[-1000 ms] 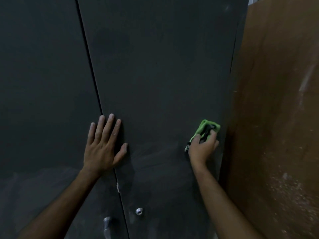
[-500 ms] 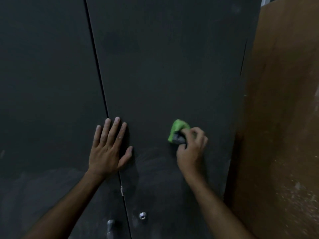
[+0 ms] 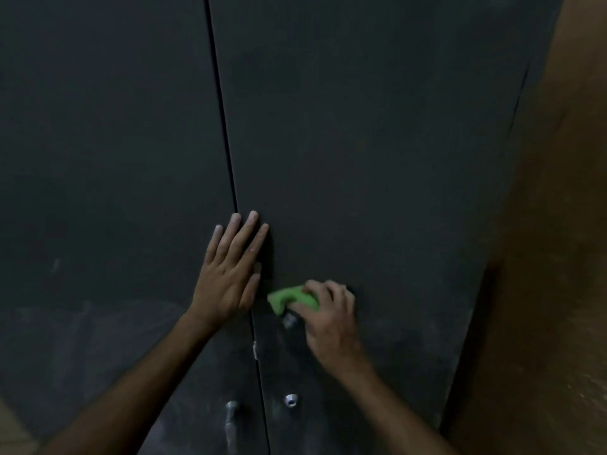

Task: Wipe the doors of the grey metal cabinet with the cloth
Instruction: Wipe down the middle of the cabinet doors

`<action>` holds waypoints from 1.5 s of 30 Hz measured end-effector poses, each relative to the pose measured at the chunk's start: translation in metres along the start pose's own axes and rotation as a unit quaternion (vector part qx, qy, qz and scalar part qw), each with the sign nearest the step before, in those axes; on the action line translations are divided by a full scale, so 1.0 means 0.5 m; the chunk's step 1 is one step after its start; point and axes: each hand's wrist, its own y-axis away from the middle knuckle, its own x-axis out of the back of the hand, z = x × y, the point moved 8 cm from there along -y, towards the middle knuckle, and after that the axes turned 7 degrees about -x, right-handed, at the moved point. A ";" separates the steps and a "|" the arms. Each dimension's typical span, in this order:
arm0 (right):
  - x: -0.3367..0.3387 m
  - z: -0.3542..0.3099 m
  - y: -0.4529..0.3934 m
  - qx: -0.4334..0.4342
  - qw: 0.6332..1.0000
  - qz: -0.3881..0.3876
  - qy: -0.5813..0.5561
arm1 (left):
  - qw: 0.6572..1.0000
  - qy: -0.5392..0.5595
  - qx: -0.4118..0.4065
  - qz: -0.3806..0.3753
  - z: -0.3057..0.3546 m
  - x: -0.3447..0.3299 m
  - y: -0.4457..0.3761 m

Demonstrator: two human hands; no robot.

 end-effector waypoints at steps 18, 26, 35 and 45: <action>0.085 -0.039 -0.108 -0.157 0.973 0.163 -0.045 | 0.999 -0.007 0.031 -0.024 -0.108 0.062 0.167; -0.106 -0.200 0.026 0.001 1.000 0.003 -0.010 | 0.998 0.051 0.017 -0.013 -0.167 0.113 0.208; -0.094 -0.329 -0.044 -0.126 0.979 0.154 -0.045 | 0.995 0.032 0.090 0.019 -0.289 0.179 0.296; -0.073 -0.318 -0.077 -0.281 0.924 0.222 -0.133 | 0.969 0.050 0.230 0.074 -0.378 0.226 0.392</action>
